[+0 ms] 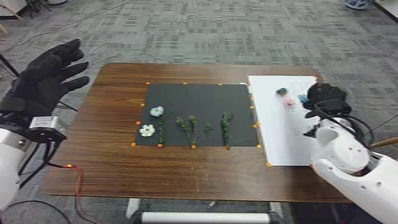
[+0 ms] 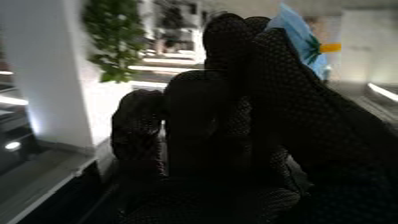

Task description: Arrange flowers

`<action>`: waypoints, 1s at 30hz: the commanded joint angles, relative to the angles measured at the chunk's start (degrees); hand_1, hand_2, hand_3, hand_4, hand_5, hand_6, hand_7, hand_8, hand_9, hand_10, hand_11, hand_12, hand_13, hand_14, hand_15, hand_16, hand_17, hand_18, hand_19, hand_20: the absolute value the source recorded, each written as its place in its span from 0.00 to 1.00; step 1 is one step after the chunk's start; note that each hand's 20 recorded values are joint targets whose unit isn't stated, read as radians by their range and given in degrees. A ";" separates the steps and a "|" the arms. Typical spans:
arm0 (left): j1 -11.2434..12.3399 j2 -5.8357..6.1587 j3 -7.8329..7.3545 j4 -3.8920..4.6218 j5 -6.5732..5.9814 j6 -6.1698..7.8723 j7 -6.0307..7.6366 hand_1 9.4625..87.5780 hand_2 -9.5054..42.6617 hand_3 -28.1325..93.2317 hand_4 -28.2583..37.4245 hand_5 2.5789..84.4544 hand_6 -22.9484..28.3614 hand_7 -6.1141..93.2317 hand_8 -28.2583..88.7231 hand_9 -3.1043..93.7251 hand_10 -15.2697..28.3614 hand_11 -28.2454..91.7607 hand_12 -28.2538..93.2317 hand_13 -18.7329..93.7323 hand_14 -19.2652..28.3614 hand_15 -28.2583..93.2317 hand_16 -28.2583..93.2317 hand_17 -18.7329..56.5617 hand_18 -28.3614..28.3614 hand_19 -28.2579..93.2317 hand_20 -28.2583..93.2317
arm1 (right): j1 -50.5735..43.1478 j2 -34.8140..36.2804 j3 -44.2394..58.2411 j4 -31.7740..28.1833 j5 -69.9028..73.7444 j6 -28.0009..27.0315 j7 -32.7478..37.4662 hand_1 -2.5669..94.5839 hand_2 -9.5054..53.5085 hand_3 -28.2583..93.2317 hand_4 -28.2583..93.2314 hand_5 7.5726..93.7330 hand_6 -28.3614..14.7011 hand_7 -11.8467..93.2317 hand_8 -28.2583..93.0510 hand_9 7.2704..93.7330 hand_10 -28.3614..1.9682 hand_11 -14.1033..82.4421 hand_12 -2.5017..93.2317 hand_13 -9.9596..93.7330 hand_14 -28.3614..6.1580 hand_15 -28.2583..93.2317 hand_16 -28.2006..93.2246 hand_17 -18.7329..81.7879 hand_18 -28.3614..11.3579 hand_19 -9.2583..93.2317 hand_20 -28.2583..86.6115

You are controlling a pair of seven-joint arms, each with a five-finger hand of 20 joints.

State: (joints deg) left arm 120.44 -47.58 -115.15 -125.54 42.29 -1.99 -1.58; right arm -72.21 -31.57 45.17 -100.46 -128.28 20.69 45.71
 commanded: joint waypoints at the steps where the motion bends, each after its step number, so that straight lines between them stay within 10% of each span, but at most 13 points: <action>1: -0.10 0.85 -1.29 -0.23 -0.17 0.22 -0.30 0.19 0.10 0.78 0.00 0.21 0.45 0.25 0.16 0.18 0.54 0.37 0.41 0.21 0.65 0.56 0.20 0.09 0.86 0.54 0.31 | 13.68 -5.71 -12.44 -0.79 1.61 -0.95 -8.80 0.55 0.00 0.94 0.00 0.78 0.74 0.53 0.23 0.91 0.80 0.36 0.58 0.76 0.71 0.77 0.60 0.52 0.21 0.92 0.71; 14: -9.78 4.97 5.82 2.83 -0.36 -1.03 -1.28 0.19 0.11 0.78 0.00 0.21 0.46 0.25 0.16 0.18 0.55 0.37 0.41 0.21 0.65 0.56 0.20 0.09 0.86 0.54 0.31 | 34.16 -24.69 -38.60 10.06 1.31 -3.53 -13.80 0.54 0.00 0.94 0.00 0.78 0.74 0.53 0.22 0.91 0.80 0.36 0.57 0.76 0.71 0.78 0.60 0.52 0.21 0.92 0.71; 30: -9.59 4.42 6.64 2.35 -0.45 -1.46 -1.28 0.20 0.11 0.78 0.00 0.22 0.48 0.24 0.16 0.19 0.58 0.38 0.40 0.21 0.69 0.58 0.20 0.09 0.87 0.55 0.31 | 41.68 -33.39 -50.20 15.81 0.05 -2.63 -12.35 0.54 0.00 0.94 0.00 0.77 0.73 0.55 0.21 0.90 0.80 0.38 0.57 0.75 0.70 0.79 0.59 0.52 0.21 0.93 0.71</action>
State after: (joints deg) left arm 110.83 -42.61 -108.95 -122.83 42.23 -2.61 -2.61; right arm -33.01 -61.75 -1.77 -87.91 -126.27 17.73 33.37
